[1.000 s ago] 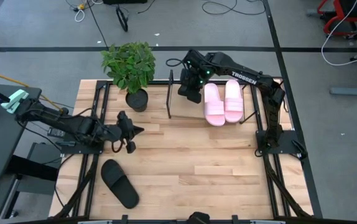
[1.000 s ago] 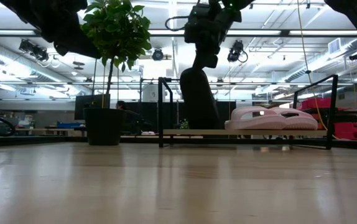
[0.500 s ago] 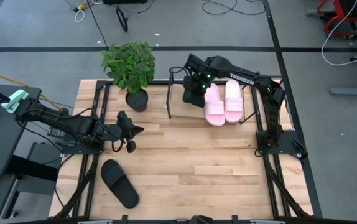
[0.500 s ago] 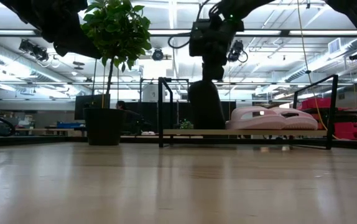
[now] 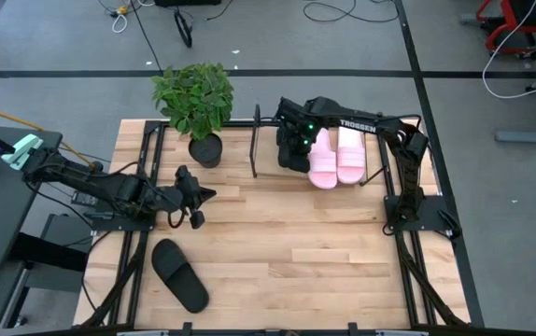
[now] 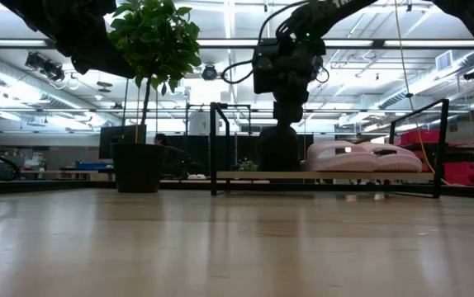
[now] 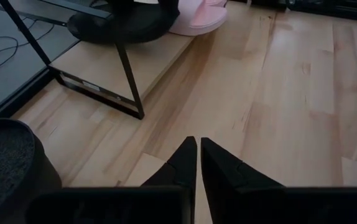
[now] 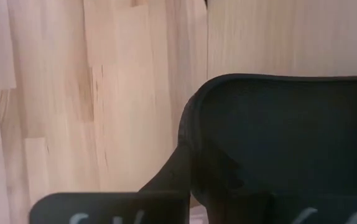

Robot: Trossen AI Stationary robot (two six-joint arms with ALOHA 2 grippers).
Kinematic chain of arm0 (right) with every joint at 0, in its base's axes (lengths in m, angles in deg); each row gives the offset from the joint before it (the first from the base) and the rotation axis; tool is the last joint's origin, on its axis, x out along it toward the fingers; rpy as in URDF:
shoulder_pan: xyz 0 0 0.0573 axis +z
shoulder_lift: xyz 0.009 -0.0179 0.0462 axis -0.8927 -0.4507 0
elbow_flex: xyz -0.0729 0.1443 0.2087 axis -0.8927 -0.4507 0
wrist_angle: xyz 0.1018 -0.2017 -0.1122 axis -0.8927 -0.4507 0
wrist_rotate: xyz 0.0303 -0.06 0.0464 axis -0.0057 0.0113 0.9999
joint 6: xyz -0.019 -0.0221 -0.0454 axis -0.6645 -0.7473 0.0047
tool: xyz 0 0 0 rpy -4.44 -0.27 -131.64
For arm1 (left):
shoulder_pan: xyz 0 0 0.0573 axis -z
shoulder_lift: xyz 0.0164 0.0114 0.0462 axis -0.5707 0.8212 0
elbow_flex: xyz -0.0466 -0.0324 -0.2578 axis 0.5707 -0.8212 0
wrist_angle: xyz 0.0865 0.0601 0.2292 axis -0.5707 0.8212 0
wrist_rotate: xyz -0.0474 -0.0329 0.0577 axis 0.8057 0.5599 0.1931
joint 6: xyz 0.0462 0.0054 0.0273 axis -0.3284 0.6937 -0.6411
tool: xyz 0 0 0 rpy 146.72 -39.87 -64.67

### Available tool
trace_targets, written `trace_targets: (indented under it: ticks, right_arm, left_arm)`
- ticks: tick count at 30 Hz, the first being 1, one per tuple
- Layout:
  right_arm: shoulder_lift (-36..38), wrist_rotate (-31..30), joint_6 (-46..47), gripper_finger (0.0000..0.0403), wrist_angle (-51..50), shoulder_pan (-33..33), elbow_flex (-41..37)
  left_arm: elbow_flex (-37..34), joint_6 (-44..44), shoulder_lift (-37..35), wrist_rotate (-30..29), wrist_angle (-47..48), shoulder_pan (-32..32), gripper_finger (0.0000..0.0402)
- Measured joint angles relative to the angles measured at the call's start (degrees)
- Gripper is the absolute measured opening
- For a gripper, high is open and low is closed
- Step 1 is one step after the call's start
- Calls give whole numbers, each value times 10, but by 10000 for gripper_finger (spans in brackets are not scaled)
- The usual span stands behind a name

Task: Pick and place slides into the shelf
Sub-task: Put the right black slide on the shelf

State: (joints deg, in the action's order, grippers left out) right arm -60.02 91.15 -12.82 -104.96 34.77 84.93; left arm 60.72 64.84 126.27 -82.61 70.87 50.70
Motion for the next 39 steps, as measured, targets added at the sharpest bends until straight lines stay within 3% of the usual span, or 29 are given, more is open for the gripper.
trace_targets:
  ticks: [11, 39]
  right_arm:
    - [0, -5, 3, 20, 26, 1, -42]
    - [11, -117, 37, 18, 31, 13, -44]
  left_arm:
    - [0, 0, 0, 0, 0, 0, 9]
    - [0, 1, 0, -12, 0, 0, 25]
